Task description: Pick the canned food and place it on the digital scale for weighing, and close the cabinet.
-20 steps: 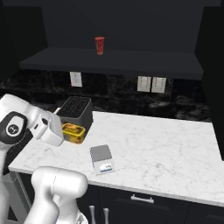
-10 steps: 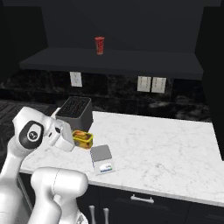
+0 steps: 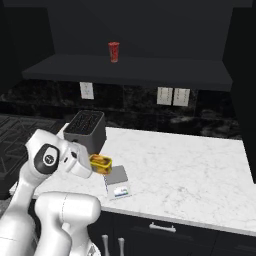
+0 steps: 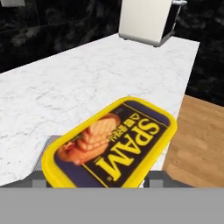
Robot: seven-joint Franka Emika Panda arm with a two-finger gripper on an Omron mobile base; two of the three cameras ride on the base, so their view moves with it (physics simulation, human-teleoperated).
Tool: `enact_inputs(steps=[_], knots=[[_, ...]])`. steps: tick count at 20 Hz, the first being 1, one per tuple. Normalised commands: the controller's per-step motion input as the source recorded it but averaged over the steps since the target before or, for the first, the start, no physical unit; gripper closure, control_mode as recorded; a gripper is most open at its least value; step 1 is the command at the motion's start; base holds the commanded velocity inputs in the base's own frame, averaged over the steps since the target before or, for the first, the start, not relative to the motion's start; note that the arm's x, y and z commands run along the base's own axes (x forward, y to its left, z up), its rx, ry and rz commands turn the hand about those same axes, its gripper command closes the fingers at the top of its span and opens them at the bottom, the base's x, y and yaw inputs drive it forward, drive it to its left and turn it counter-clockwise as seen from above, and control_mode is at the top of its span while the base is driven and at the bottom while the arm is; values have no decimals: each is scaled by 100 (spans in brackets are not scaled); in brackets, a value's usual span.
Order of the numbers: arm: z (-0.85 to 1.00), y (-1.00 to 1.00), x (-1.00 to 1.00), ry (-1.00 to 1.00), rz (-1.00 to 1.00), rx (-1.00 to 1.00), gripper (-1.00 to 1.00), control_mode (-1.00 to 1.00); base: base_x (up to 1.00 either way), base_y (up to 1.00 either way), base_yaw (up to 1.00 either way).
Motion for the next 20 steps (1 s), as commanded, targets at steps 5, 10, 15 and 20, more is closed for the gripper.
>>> enact_inputs(steps=[5, 10, 15, 20], knots=[[-42, -24, 13, -4, 4, 2, 100, -100, 0, 0, 0], [-41, 0, 28, 0, 1, 0, 100, -100, 0, 0, 0], [-43, -18, 17, 0, 0, 0, 100, -100, 0, 0, 0], [-6, -33, 2, 9, 11, 4, 100, -100, 0, 0, 0]])
